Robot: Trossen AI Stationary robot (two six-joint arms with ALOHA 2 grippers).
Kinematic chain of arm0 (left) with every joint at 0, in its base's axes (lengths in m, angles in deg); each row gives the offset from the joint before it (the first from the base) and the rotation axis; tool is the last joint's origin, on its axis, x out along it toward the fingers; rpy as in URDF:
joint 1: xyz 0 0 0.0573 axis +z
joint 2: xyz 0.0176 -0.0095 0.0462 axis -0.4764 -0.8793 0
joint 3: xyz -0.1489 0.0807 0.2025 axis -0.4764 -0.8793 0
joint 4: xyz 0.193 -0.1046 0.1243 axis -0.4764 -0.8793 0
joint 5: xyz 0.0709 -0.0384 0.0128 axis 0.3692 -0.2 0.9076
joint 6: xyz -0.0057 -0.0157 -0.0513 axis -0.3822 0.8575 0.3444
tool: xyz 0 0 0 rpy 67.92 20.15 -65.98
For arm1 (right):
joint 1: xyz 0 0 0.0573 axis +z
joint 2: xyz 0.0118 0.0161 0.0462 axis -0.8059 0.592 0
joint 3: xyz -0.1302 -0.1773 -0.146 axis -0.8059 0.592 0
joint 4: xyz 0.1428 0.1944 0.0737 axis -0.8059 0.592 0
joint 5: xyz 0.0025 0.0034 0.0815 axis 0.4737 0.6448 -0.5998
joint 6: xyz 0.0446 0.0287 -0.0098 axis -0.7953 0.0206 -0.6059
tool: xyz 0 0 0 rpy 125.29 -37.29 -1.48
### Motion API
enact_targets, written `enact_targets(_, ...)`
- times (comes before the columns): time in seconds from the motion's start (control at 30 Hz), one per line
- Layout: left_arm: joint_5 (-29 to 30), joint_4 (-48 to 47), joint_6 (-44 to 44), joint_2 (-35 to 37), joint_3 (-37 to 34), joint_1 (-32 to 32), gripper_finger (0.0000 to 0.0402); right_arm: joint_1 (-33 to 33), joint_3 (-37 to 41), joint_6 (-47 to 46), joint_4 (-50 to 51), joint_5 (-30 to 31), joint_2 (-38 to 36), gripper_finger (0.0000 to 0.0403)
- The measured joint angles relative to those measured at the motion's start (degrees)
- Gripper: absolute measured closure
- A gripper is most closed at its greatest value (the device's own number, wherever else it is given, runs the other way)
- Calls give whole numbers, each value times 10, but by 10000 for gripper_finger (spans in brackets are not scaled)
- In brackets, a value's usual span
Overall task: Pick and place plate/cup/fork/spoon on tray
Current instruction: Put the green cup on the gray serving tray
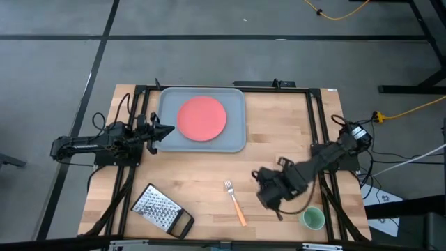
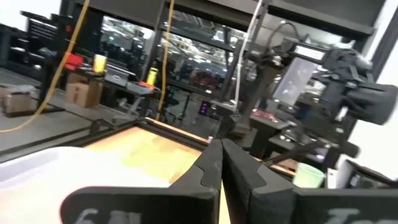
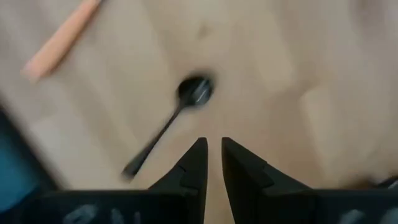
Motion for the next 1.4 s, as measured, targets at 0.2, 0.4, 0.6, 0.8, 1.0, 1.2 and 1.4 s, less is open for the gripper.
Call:
enact_targets(0.2, 47, 3, -41, 0, 0, 0, 401, 54, 0, -21, 3, -122, -2, 350)
enact_targets(0.4, 67, 3, -44, 0, 0, 0, 401, 80, 0, -20, 5, -172, -2, 350)
enact_targets(0.6, 67, 3, -45, 0, 0, 0, 401, 123, 0, 22, 51, -267, -2, 350)
enact_targets(0.8, 67, 3, -37, 0, 0, 0, 401, 192, 0, 16, 112, -240, -3, 350)
enact_targets(1.0, 71, 14, -35, 0, 0, 0, 401, 276, 0, -85, 101, -180, -33, 350)
enact_targets(1.2, 66, 16, -35, 0, 0, 0, 401, 347, 0, -182, 101, -8, -55, 350)
enact_targets(1.4, 65, 15, -35, 0, 0, 0, 401, 370, 0, -178, 68, 13, -53, 350)
